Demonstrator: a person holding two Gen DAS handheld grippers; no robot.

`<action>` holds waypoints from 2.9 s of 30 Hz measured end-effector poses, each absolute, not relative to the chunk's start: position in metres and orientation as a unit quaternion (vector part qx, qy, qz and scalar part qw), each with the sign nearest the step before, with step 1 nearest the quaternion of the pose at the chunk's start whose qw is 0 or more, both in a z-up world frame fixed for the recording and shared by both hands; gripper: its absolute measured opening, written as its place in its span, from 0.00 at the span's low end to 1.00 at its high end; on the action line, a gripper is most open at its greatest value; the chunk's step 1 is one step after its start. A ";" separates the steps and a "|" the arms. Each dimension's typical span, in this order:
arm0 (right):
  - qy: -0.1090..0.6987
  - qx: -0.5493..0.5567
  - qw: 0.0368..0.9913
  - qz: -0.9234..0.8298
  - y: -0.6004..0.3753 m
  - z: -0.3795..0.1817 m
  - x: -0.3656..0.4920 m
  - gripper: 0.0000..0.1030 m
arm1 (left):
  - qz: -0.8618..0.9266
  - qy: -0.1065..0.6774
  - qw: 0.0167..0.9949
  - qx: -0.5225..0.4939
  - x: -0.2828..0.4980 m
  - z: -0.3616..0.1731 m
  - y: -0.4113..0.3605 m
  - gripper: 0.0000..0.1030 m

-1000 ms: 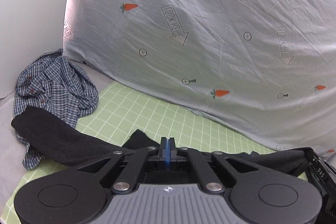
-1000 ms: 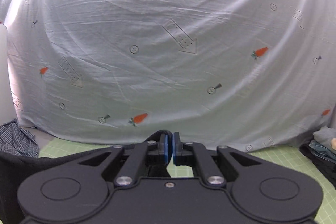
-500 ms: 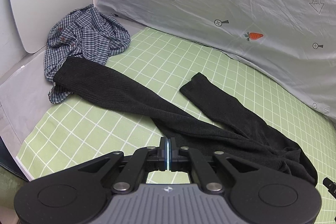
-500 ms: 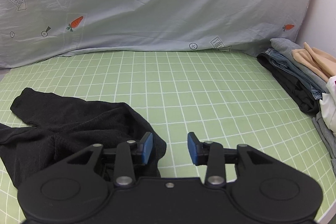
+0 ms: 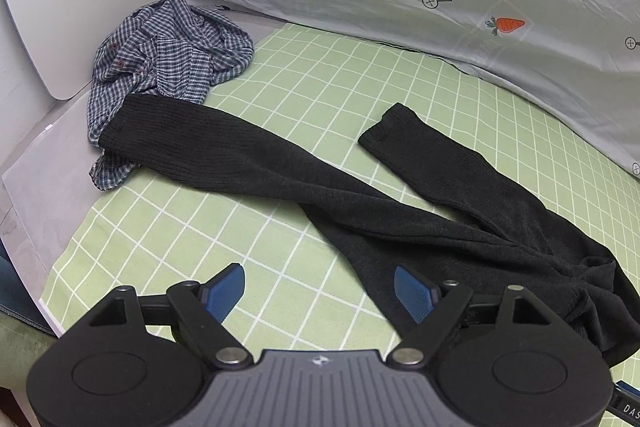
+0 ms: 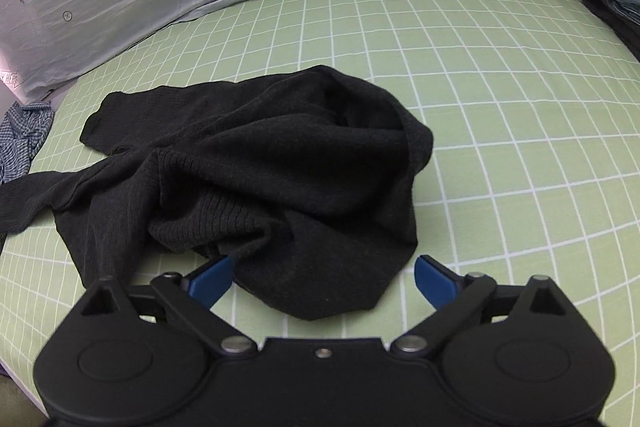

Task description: Fold clothes

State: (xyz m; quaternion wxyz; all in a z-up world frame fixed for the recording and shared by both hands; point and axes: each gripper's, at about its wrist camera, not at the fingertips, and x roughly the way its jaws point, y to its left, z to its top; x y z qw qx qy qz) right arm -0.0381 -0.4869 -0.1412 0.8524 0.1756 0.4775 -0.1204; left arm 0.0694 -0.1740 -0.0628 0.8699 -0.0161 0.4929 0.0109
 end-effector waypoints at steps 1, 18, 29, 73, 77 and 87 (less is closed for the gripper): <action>0.487 0.165 0.850 -0.112 -0.483 -0.145 -0.034 0.98 | 0.009 0.499 0.866 -0.015 0.075 -0.066 -0.175 0.80; 0.410 -0.064 0.877 -0.245 -0.529 -0.120 0.114 0.99 | -0.030 0.536 0.841 0.066 0.160 -0.113 -0.211 0.81; 0.430 0.017 0.876 -0.219 -0.516 -0.149 0.137 0.90 | -0.016 0.579 0.811 0.081 0.173 -0.161 -0.213 0.82; 0.394 0.131 0.797 -0.438 -0.627 -0.158 -0.081 0.72 | 0.014 0.594 0.803 0.035 0.148 -0.170 -0.189 1.00; 0.407 0.137 0.799 -0.421 -0.614 -0.167 -0.086 0.72 | 0.011 0.595 0.803 0.038 0.149 -0.170 -0.187 1.00; 0.400 0.152 0.820 -0.379 -0.608 -0.173 -0.090 0.43 | -0.009 0.592 0.804 0.051 0.144 -0.166 -0.189 0.98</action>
